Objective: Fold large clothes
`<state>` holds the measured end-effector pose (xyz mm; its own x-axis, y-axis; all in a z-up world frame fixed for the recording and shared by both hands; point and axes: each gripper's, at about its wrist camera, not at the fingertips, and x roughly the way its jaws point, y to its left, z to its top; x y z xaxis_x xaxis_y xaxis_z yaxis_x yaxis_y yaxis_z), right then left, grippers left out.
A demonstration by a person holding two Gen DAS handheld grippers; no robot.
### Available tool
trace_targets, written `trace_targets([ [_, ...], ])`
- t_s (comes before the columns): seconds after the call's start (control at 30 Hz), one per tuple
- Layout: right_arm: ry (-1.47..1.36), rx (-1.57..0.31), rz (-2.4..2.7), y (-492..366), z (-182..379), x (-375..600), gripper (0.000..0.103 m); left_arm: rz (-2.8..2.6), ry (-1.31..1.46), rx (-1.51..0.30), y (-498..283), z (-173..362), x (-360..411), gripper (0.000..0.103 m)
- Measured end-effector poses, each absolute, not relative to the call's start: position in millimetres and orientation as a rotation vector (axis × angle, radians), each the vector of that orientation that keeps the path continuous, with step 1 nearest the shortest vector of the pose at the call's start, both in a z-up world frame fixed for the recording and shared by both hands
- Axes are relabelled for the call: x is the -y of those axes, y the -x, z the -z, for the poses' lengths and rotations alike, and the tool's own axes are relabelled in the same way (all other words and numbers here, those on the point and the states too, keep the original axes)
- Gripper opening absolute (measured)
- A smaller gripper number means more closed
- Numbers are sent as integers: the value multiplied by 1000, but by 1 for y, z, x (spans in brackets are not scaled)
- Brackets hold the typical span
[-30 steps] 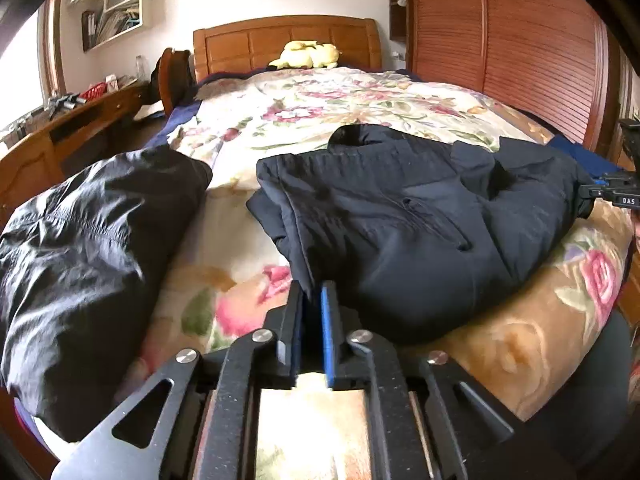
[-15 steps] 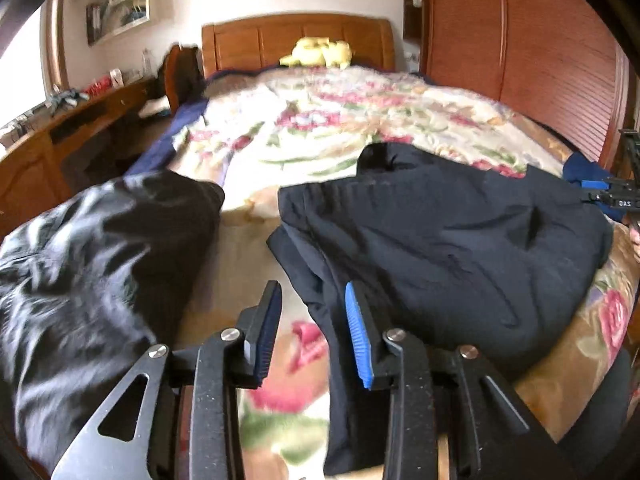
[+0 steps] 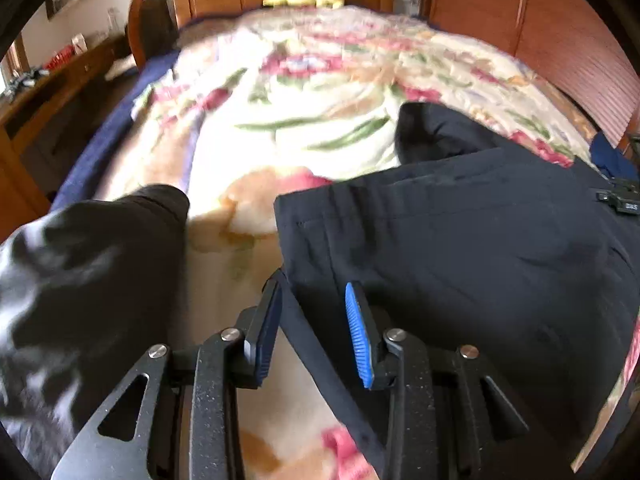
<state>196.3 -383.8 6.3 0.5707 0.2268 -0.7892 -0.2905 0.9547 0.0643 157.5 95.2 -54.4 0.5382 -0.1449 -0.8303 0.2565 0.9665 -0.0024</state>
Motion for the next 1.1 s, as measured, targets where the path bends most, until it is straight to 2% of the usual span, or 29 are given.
trace_targets([
  [0.03, 80, -906, -317, -196, -5, 382, 44, 244, -127, -987, -162, 58, -95, 34],
  [0.07, 92, -896, -324, -197, -6, 380, 40, 247, -125, -998, -166, 62, -95, 34],
  [0.13, 129, -879, -328, -195, -3, 376, 21, 255, -114, -1016, -173, 66, -95, 34],
  [0.23, 171, -837, -322, -195, -3, 371, 7, 261, -117, -1015, -177, 70, -92, 34],
  [0.3, 186, -799, -323, -194, -6, 368, 3, 276, -126, -984, -174, 69, -90, 34],
  [0.4, 194, -735, -323, -192, -13, 366, 2, 299, -153, -949, -171, 67, -88, 8],
  [0.47, 192, -692, -333, -189, -22, 365, 2, 292, -163, -927, -169, 61, -89, 5],
  [0.7, 191, -599, -305, -202, -44, 364, 2, 157, -150, -746, -168, 8, -112, 4],
  [1.0, 250, -701, -243, -256, -19, 334, 2, 118, -146, -718, -173, 8, -115, 5],
  [1.1, 223, -691, -226, -250, -23, 337, 2, 131, -123, -709, -157, 1, -117, 9],
])
